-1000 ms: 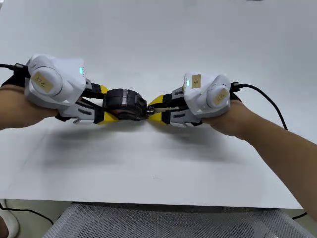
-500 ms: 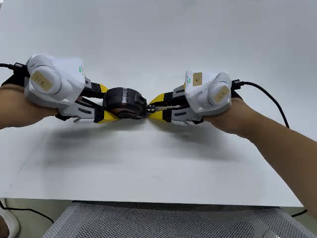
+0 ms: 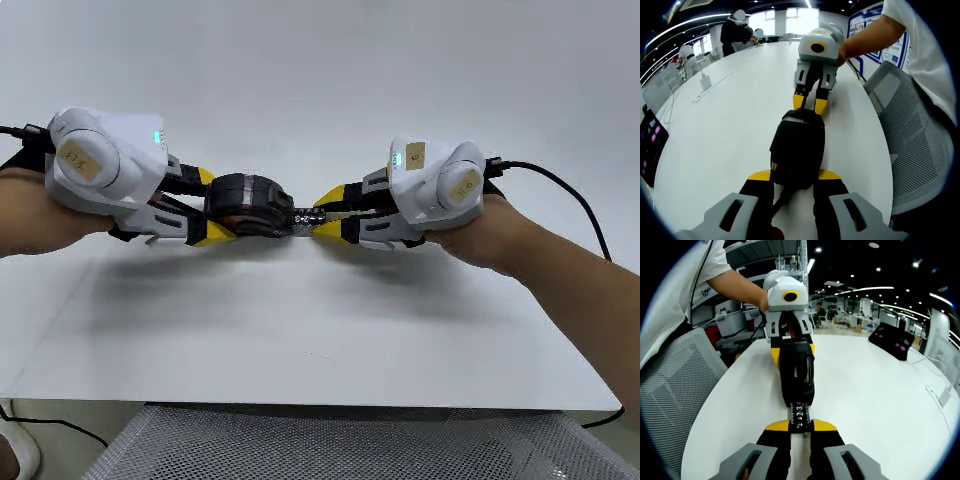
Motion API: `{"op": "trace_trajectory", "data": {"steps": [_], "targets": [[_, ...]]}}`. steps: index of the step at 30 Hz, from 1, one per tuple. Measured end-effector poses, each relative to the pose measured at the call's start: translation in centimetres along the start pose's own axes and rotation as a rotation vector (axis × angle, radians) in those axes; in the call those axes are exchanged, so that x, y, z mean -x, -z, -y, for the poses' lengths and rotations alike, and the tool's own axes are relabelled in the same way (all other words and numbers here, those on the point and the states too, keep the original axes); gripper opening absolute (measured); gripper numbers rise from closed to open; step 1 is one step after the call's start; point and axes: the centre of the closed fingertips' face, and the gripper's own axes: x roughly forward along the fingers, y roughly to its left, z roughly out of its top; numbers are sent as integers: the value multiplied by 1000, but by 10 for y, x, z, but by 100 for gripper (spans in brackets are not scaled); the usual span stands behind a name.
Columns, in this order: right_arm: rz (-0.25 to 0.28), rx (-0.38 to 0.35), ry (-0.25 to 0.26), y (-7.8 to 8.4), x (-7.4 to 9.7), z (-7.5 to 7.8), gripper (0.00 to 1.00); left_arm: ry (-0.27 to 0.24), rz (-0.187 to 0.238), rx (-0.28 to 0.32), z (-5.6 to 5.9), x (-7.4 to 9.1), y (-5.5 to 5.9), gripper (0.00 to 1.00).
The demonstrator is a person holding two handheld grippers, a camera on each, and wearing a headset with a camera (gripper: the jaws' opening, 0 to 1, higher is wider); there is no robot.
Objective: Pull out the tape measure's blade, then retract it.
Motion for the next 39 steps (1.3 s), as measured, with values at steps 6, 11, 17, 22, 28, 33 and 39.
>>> {"op": "trace_trajectory", "data": {"steps": [6, 11, 17, 22, 28, 33, 39], "targets": [[-2, -9, 8, 3, 7, -1, 10, 2, 3, 0, 0, 0, 0, 24], [-6, -15, 14, 6, 12, -2, 10, 2, 4, -1, 0, 0, 0, 24], [-7, -23, 22, 8, 17, -1, 10, 2, 3, 1, 0, 0, 0, 24], [-9, -29, 27, 11, 20, -2, 10, 1, 3, -2, 0, 0, 0, 24], [-16, -35, 34, 14, 25, -2, 10, 2, 4, -2, 1, 0, 0, 24], [-21, -37, 37, 16, 29, -2, 10, 2, 4, -3, 1, 0, 0, 24], [-30, -37, 39, 21, 35, 0, 10, 2, 4, -3, 1, 0, 0, 24]]}}
